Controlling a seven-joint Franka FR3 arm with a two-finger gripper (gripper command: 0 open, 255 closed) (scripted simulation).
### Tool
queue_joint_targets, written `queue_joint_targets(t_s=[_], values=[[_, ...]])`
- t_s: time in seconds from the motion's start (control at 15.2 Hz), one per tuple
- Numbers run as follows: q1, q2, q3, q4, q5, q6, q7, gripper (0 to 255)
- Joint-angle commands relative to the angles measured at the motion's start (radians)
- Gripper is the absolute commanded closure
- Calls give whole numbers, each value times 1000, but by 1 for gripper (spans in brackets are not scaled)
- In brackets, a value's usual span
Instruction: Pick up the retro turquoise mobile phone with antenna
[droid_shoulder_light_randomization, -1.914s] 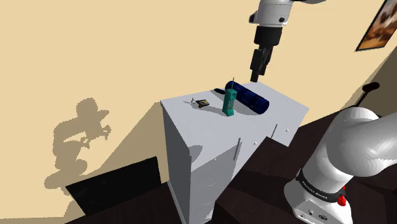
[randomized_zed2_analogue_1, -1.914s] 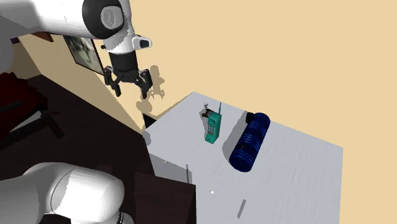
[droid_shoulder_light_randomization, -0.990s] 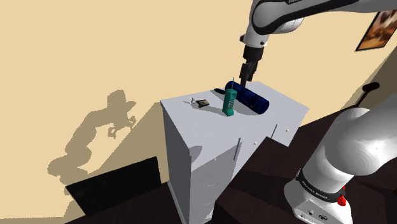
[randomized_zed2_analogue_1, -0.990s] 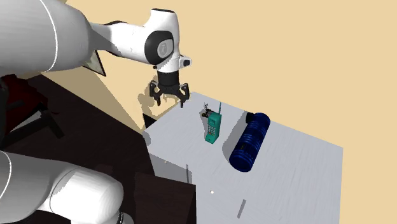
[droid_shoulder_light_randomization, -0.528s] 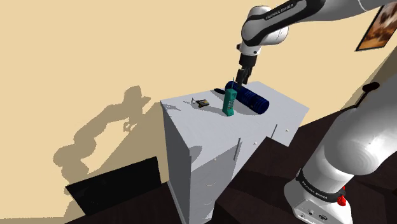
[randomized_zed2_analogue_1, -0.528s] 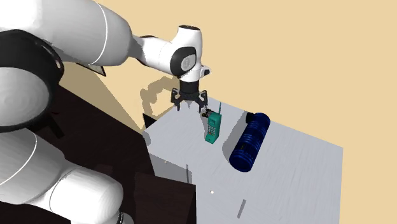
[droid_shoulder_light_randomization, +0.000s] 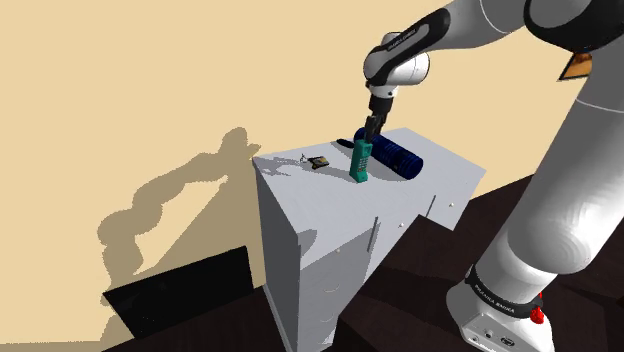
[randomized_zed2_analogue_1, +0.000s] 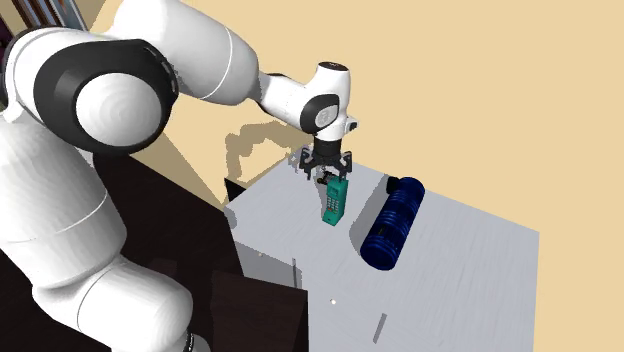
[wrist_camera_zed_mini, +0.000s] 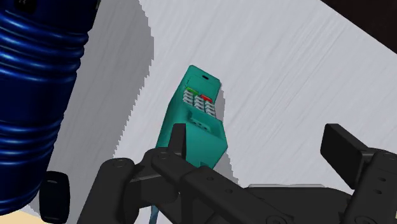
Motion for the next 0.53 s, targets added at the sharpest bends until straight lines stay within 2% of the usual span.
queue_joint_targets(t_s=[0.0, 0.13, 0.46], values=[[-18, 76, -7, 58, 39, 14, -48, 0], [-35, 137, -7, 107, 70, 23, -81, 0], [-42, 176, 1, 85, 94, 80, -99, 0]])
